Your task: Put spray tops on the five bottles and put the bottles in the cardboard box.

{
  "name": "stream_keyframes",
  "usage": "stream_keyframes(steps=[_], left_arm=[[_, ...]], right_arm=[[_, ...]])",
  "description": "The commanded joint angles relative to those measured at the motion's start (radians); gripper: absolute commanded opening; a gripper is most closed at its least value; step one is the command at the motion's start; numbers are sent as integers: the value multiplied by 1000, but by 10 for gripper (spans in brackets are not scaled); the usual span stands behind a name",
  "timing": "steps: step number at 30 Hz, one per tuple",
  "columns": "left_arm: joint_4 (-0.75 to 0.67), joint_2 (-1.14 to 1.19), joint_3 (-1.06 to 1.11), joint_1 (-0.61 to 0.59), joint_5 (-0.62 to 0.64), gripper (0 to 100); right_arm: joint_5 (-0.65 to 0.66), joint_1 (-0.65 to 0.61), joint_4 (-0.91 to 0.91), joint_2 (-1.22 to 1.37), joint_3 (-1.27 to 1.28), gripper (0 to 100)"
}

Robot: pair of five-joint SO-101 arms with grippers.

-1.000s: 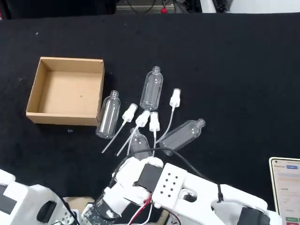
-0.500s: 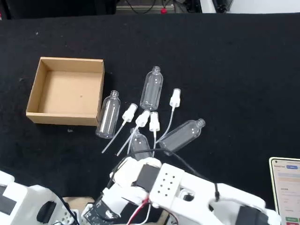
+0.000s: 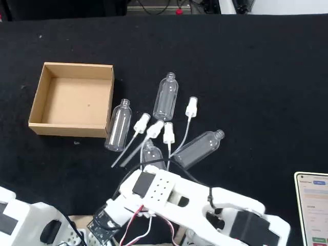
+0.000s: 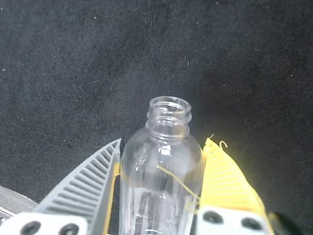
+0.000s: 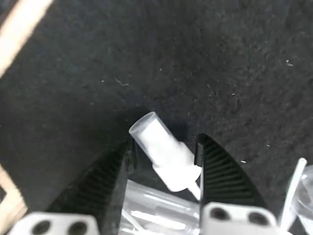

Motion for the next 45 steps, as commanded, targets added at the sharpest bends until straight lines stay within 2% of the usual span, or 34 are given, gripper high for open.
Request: stream_keyframes(steps=[1,5,11,17,20,25,28,33,36,40,45], left_arm=[[6,-8,-45,-8,-6,159],[6,-8,-45,-8,-6,159],[6,-8,-45,-8,-6,159],[6,-8,-45,-5,-6,159],[6,-8,-45,-7,-6,159],[8,-8,-45,-7,-6,159],[29,-8,-45,-7,-6,159],[35,-8,-45,-7,-6,159],[38,-8,-45,-7,-6,159],[40,-8,-45,-10,-8,159],[40,-8,-45,-10,-8,159]], right_arm=[[12,18,-29,16,-54,191],[11,26,-29,18,-54,187],[8,107,-66,25,-53,86],[-8,132,-66,18,-59,81],[-127,129,-66,18,-134,81],[-496,126,-66,27,-354,81],[-669,80,-68,45,-358,81],[-772,31,-112,163,-311,87],[-836,32,-97,260,-341,147],[-868,29,5,377,-437,249],[-839,32,155,446,-582,262]])
